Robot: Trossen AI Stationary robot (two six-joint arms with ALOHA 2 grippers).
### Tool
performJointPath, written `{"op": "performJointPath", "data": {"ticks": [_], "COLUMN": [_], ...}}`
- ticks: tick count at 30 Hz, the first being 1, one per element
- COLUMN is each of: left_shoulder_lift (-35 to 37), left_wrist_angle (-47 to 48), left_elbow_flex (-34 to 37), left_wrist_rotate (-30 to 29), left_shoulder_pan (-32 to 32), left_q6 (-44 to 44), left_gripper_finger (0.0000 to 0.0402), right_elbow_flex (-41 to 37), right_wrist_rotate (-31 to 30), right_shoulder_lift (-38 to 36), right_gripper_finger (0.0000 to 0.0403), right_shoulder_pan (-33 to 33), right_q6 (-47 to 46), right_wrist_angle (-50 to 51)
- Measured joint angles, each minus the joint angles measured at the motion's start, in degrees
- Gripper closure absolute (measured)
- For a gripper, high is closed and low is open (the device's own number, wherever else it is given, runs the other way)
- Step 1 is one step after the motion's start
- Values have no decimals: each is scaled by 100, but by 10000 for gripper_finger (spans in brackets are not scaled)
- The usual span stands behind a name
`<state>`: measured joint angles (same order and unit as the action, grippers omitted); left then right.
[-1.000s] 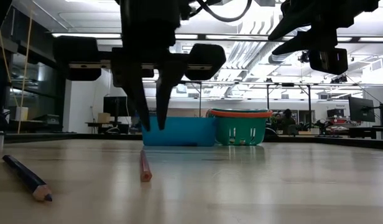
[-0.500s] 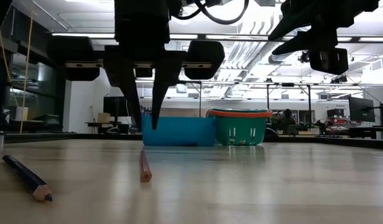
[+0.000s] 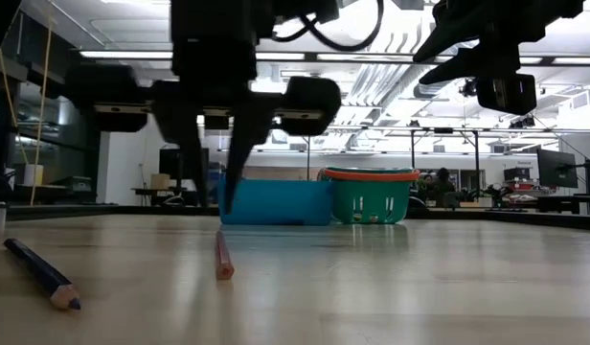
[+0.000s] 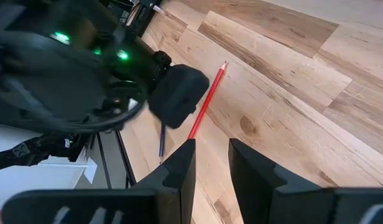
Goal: Sort pens & pencils
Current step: Put the red pencil into the green bin
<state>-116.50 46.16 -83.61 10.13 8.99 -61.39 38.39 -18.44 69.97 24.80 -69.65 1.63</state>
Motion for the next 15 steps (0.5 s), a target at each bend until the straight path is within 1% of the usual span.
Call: {"op": "performJointPath", "data": {"ticks": [3,6,15], "left_shoulder_lift": [-47,-84,-75], "left_wrist_angle": [-60,71,10], "left_elbow_flex": [-18,5,-7], "left_wrist_rotate": [71,55,46], "left_shoulder_pan": [2,2,2], "left_q6": [13,12,29], "left_gripper_finger": [350,350,350], "right_elbow_flex": [0,0,0], "right_wrist_rotate": [0,2,44], "right_shoulder_lift": [0,0,0], "right_gripper_finger": [316,316,316], "right_shoulder_pan": [-2,0,0], "right_q6": [0,1,9], "right_wrist_angle": [-9,-9,-2]}}
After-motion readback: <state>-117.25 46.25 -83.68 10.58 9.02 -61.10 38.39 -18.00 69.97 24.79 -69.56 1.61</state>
